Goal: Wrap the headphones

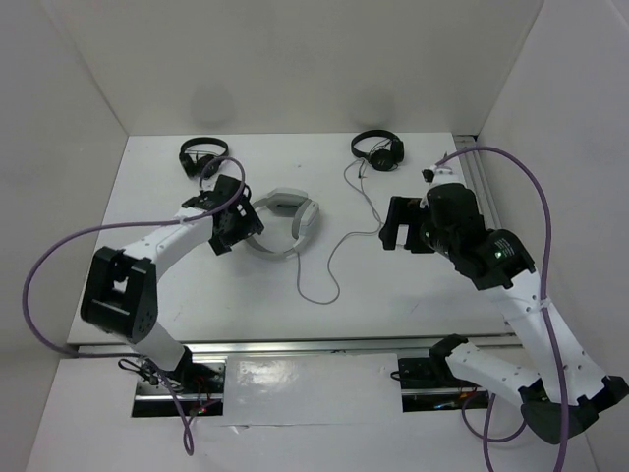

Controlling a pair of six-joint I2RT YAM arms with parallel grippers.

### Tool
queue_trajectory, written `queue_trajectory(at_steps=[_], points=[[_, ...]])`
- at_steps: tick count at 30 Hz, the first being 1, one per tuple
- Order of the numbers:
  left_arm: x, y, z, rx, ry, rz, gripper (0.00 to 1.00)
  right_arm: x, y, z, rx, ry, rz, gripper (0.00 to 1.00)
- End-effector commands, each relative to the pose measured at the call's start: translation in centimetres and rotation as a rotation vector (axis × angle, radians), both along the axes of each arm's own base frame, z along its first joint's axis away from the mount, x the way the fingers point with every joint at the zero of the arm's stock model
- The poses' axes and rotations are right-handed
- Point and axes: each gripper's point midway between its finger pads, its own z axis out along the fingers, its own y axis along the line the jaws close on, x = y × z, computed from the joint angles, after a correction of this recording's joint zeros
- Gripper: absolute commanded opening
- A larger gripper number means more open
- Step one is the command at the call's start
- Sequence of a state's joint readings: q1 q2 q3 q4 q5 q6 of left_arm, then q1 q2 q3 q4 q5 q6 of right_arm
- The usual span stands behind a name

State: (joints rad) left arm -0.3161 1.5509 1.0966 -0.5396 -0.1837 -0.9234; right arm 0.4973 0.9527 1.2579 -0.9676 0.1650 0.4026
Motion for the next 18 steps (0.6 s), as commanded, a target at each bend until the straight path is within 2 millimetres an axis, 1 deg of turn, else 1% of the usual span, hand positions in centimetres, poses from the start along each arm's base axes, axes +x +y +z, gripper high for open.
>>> queue_trajectory(at_steps=[1, 2, 3, 4, 5, 6, 7, 8, 9, 10, 11, 12, 13, 14, 15, 16, 17, 18], points=[[3.0, 0.3, -1.6, 0.027, -0.020, 0.092, 1.00, 0.7, 1.8, 1.3, 0.063, -0.070, 0.079, 1.00], [3.0, -0.1, -2.2, 0.040, -0.009, 0.080, 1.00, 0.8, 1.9, 1.1, 0.064, -0.071, 0.079, 1.00], [3.1, -0.2, -2.9, 0.045, 0.004, 0.080, 0.98, 0.7, 2.0, 0.8, 0.064, -0.061, 0.086, 1.00], [2.7, -0.5, -4.5, 0.061, 0.045, 0.067, 0.97, 0.7, 2.5, 1.0, 0.076, -0.071, 0.103, 1.00], [2.8, -0.5, -4.9, 0.068, 0.058, 0.084, 0.97, 0.9, 2.6, 1.3, 0.082, -0.084, 0.103, 1.00], [2.7, -0.9, -5.4, 0.070, 0.074, 0.082, 0.94, 0.8, 2.7, 0.9, 0.083, -0.071, 0.112, 1.00], [2.2, -1.1, -6.1, 0.087, 0.095, 0.082, 0.92, 0.9, 3.0, 1.1, 0.094, -0.081, 0.121, 1.00], [2.3, -1.0, -6.9, 0.103, 0.111, 0.086, 0.90, 0.8, 3.1, 0.8, 0.095, -0.070, 0.128, 1.00], [1.9, -1.0, -7.6, 0.125, 0.130, 0.092, 0.85, 0.9, 3.5, 0.8, 0.109, -0.079, 0.141, 1.00], [1.9, -1.0, -7.8, 0.127, 0.142, 0.100, 0.76, 0.5, 4.2, 1.3, 0.134, -0.089, 0.178, 1.00], [1.5, -0.7, -8.7, 0.149, 0.170, 0.102, 0.72, 0.5, 4.2, 1.5, 0.142, -0.107, 0.179, 1.00], [1.5, -0.7, -8.5, 0.145, 0.173, 0.116, 0.65, 0.5, 4.5, 1.7, 0.153, -0.114, 0.191, 1.00], [1.4, -0.5, -8.8, 0.156, 0.178, 0.119, 0.53, 0.2, 4.3, 1.5, 0.154, -0.115, 0.191, 1.00], [1.3, -0.5, -8.8, 0.156, 0.185, 0.128, 0.26, 0.3, 4.4, 1.7, 0.158, -0.125, 0.191, 1.00], [0.3, 0.1, -9.3, 0.178, 0.216, 0.140, 0.08, 0.1, 4.3, 1.6, 0.165, -0.122, 0.187, 1.00], [0.3, 0.1, -8.5, 0.169, 0.198, 0.141, 0.01, 0.1, 4.3, 2.1, 0.174, -0.141, 0.187, 1.00], [-0.5, 0.6, -8.4, 0.182, 0.205, 0.144, 0.00, 0.1, 4.3, 2.1, 0.174, -0.141, 0.187, 1.00], [-0.5, 1.0, -7.5, 0.195, 0.188, 0.151, 0.00, 0.1, 4.5, 2.0, 0.180, -0.143, 0.195, 1.00]])
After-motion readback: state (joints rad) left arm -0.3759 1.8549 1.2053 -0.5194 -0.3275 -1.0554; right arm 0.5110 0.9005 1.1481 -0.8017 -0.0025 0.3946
